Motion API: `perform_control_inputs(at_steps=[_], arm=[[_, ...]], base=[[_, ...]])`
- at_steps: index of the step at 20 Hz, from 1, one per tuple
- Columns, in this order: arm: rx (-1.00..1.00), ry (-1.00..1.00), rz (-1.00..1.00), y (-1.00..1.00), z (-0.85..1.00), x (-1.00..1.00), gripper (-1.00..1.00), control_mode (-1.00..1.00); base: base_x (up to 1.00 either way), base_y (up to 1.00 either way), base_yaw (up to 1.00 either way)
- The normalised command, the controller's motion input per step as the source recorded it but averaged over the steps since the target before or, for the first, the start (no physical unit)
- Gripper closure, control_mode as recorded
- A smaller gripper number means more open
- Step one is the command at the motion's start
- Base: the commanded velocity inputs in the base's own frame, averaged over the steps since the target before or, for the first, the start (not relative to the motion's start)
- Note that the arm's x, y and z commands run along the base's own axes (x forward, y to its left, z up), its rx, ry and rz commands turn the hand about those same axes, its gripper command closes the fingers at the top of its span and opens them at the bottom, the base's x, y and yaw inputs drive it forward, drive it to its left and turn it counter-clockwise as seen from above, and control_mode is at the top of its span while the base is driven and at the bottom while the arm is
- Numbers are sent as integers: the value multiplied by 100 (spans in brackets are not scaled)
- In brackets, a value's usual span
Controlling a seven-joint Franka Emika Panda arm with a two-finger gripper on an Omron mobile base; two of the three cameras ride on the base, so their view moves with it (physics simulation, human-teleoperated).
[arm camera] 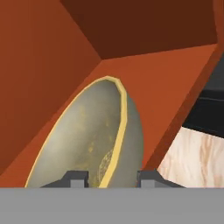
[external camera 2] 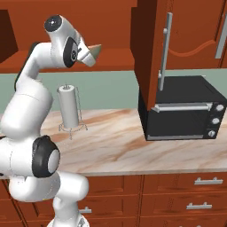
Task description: Take the smaller bowl and place it next to the appetizer plate on the dining counter , and place the larger bowl next to the plate with cooked food.
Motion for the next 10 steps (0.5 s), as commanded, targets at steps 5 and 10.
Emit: perform_control_inputs(at_steps=[5, 10], arm=[[18, -3, 17, 0, 0, -100, 100, -100], [7, 0, 32, 0, 8, -100, 100, -100]], base=[[0, 0, 0], [0, 0, 0]])
